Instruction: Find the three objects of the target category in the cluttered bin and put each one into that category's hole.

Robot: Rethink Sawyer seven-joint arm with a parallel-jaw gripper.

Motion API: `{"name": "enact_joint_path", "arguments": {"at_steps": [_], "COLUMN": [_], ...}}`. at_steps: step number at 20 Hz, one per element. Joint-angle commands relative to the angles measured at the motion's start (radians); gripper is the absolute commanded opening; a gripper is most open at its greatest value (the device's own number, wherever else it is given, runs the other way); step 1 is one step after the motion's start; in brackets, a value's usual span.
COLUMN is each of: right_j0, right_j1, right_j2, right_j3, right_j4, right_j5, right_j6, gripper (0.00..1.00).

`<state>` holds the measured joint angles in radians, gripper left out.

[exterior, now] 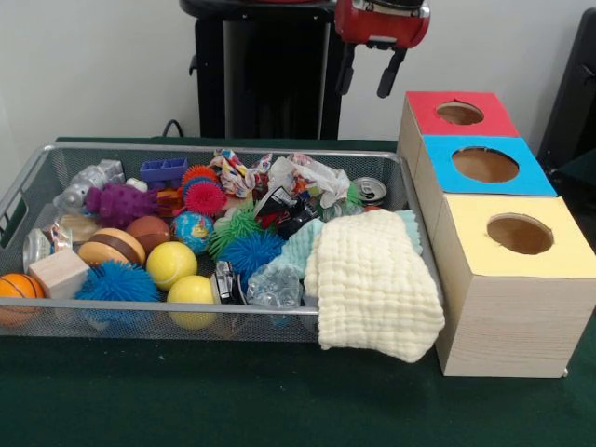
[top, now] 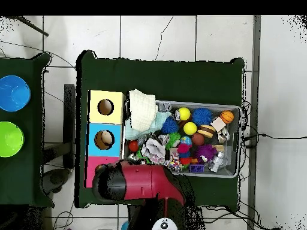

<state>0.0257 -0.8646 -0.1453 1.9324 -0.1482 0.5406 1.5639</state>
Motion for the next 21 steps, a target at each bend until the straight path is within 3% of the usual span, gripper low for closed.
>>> {"name": "enact_joint_path", "arguments": {"at_steps": [1, 8, 12, 21], "right_j0": [0.010, -0.015, -0.045, -0.068], "right_j1": [0.031, -0.019, -0.089, -0.101], "right_j2": [0.002, 0.016, 0.023, 0.046], "right_j3": [0.017, 0.038, 0.029, 0.008], "right_j4": [-0.015, 0.005, 0.013, 0.011], "right_j5": [-0.016, -0.002, 0.091, 0.142], "right_j6": [0.174, 0.142, 0.080, 0.062], "gripper": [1.00, 1.00, 1.00, 1.00]}}
